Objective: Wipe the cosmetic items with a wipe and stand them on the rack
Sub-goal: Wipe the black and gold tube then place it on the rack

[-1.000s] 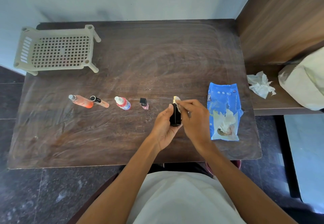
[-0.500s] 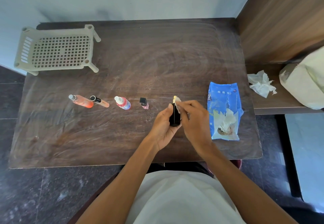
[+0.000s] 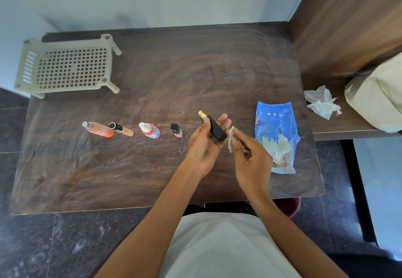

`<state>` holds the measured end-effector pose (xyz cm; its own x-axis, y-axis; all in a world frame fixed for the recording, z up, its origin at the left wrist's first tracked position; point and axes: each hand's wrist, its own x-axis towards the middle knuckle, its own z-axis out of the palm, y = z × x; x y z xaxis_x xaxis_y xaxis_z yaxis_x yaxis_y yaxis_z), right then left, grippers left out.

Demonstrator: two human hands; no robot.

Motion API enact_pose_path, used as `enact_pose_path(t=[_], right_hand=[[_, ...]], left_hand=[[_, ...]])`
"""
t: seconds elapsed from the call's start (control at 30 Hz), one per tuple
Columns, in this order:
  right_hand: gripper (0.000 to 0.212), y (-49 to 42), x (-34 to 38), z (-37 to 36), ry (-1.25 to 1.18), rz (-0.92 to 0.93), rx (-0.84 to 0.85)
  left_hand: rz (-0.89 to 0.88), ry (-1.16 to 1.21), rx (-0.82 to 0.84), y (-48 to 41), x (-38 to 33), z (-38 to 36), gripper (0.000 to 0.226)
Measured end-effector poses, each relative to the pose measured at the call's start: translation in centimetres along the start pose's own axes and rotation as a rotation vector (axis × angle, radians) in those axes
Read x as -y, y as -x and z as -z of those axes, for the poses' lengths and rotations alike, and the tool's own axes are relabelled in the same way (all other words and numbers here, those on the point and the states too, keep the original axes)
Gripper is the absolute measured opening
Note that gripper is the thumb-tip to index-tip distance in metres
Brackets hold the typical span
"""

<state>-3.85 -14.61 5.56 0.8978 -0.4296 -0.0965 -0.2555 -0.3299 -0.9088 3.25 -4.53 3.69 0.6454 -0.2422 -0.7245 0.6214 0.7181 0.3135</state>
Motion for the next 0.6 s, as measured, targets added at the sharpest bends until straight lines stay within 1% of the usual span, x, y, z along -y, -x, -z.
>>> enact_pose_path(t=[0.1,0.2,0.3,0.4,0.53,0.6], right_hand=[[0.026,-0.3,0.4,-0.1,-0.024,-0.036,-0.023],[0.026,-0.4,0.8,-0.3,-0.007,0.034,-0.03],[0.027,-0.4,1.0,-0.6,0.054,0.121,-0.047],[0.029,-0.5,0.4,-0.9,0.136,0.191,-0.091],[0.028,-0.9,-0.2,-1.1,0.126,0.155,-0.094],[0.027,-1.1,-0.1,-1.2,0.13,0.13,-0.078]], left_hand=[[-0.006,0.063,0.022,0.3,0.0,-0.5,0.042],[-0.015,0.096,0.016,0.2,0.2,-0.8,0.028],[-0.002,0.125,0.015,0.3,0.5,-1.0,0.023],[0.007,0.101,-0.019,0.7,0.8,-1.4,0.029],[-0.003,0.095,-0.057,0.8,0.9,-1.3,0.038],[0.004,0.104,-0.058,0.8,0.7,-1.0,0.039]])
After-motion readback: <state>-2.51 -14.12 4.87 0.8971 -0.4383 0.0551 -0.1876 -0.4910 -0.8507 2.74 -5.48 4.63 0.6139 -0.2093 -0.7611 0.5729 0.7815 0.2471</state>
